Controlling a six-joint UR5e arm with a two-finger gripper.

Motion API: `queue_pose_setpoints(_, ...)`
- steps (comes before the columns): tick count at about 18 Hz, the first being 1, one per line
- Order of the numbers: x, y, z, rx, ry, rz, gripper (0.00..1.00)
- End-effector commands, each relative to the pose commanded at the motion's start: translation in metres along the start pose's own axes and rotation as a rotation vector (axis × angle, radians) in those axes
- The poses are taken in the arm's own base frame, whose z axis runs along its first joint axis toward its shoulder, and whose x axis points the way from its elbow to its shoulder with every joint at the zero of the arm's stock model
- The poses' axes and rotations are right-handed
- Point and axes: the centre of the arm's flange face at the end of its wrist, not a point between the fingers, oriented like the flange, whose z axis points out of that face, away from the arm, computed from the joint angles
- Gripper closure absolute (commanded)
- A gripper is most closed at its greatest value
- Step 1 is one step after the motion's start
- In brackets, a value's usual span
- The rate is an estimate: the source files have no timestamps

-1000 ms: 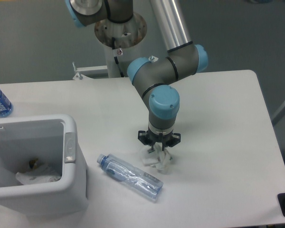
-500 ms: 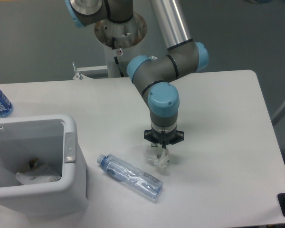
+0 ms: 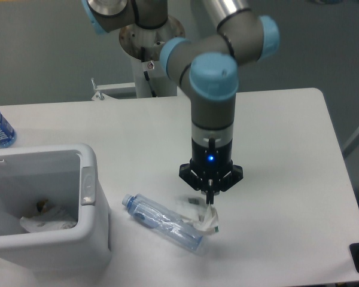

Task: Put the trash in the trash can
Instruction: 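Carry the wrapper over the white bin and open the gripper, then move the gripper back and lower it onto the clear water bottle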

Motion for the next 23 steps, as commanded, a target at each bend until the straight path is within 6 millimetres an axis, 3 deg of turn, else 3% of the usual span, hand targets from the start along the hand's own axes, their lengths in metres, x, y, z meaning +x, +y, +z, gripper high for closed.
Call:
queue_pose_setpoints(2,0.02,-0.005,-0.024,0.039,0.024,-0.006,0.91)
queue_pose_setpoints(5,0.086,-0.006,-0.046,0.062,0.073,-0.01,0.91)
queue_pose_setpoints(6,0.099,-0.006,-0.054,0.072,0.084,-0.017,0.91)
queue_pose_setpoints(10,0.176,0.012,-0.049,0.041,0.165,0.056,0.89)
queue_pose_setpoints(11,0.193,0.018,-0.046,0.027,0.183,0.077,0.85)
queue_pose_setpoints(12,0.213,0.027,-0.04,0.008,0.203,0.102,0.73)
queue_pose_setpoints(13,0.223,0.034,-0.036,-0.003,0.212,0.122,0.52)
queue_pose_setpoints(14,0.226,0.036,-0.035,-0.005,0.215,0.129,0.21)
queue_pose_setpoints(15,0.227,0.036,-0.036,0.001,0.218,0.119,0.0)
queue_pose_setpoints(20,0.222,0.039,-0.043,0.0,0.213,0.061,0.0)
queue_pose_setpoints(21,0.208,0.035,-0.041,0.001,0.198,0.02,0.0)
queue_pose_setpoints(23,0.16,0.028,-0.038,0.0,0.15,-0.126,0.0)
